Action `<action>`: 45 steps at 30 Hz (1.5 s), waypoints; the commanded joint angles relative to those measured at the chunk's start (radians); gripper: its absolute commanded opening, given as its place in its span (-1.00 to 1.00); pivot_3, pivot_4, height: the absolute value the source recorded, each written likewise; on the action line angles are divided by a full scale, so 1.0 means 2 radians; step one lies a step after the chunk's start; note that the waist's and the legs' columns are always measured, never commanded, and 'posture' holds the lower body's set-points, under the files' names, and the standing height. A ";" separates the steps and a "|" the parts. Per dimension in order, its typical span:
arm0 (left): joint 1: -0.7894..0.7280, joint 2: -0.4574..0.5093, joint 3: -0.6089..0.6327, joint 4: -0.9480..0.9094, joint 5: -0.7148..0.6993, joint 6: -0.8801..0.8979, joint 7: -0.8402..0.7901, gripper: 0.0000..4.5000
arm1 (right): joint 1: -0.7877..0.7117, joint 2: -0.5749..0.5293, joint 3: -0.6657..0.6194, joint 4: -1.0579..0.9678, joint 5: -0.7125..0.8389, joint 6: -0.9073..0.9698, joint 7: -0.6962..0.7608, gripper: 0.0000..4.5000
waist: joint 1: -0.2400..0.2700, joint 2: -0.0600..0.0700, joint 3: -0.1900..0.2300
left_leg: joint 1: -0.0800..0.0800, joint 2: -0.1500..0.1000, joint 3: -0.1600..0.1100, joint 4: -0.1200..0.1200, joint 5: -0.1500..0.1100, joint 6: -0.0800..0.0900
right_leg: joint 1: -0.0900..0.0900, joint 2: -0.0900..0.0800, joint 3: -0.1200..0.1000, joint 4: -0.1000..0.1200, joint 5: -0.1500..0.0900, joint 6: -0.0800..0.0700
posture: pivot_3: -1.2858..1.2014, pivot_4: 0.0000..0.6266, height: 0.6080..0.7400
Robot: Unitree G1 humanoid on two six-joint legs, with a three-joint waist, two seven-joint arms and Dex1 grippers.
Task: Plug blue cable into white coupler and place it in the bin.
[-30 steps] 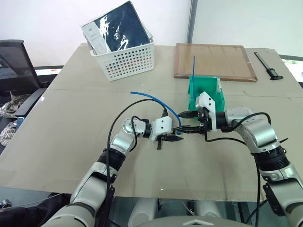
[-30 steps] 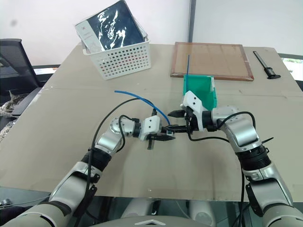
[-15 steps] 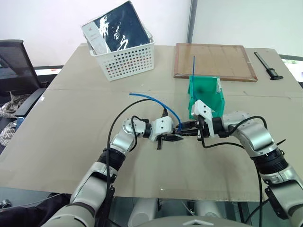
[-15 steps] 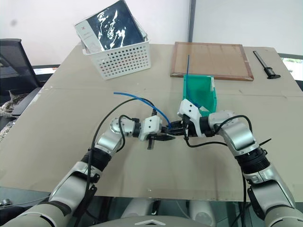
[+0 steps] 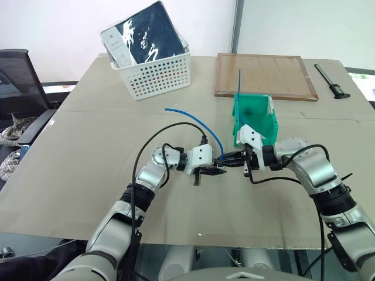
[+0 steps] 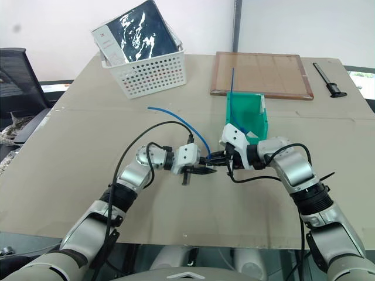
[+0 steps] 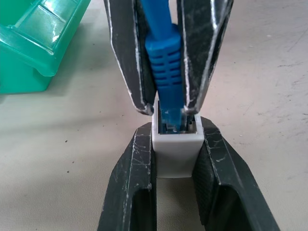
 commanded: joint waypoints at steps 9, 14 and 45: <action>0.006 -0.007 -0.008 -0.010 0.003 0.002 0.005 -0.82 | 0.002 0.000 0.064 0.075 -0.061 -0.021 0.027 -0.97 | -0.001 0.000 -0.001 | 0.003 0.001 0.000 0.000 0.000 0.000 | 0.002 0.000 0.000 0.000 -0.001 0.002 | 0.03 -0.52 0.97; 0.009 -0.006 0.005 -0.035 -0.017 0.027 0.003 -0.82 | 0.006 0.022 -0.041 0.032 -0.012 -0.066 -0.017 -0.69 | -0.001 0.000 -0.001 | 0.002 0.001 0.000 0.000 0.000 0.000 | 0.002 0.000 0.000 0.000 -0.001 0.001 | 0.03 -0.52 0.97; -0.459 -0.154 0.174 0.305 -0.124 0.482 0.194 0.96 | 0.440 0.020 -0.365 -0.429 0.017 -0.006 -0.321 0.74 | -0.001 -0.003 0.008 | -0.007 -0.002 0.001 0.001 0.000 0.000 | -0.004 -0.001 -0.002 0.000 -0.002 0.004 | 0.03 -0.52 0.97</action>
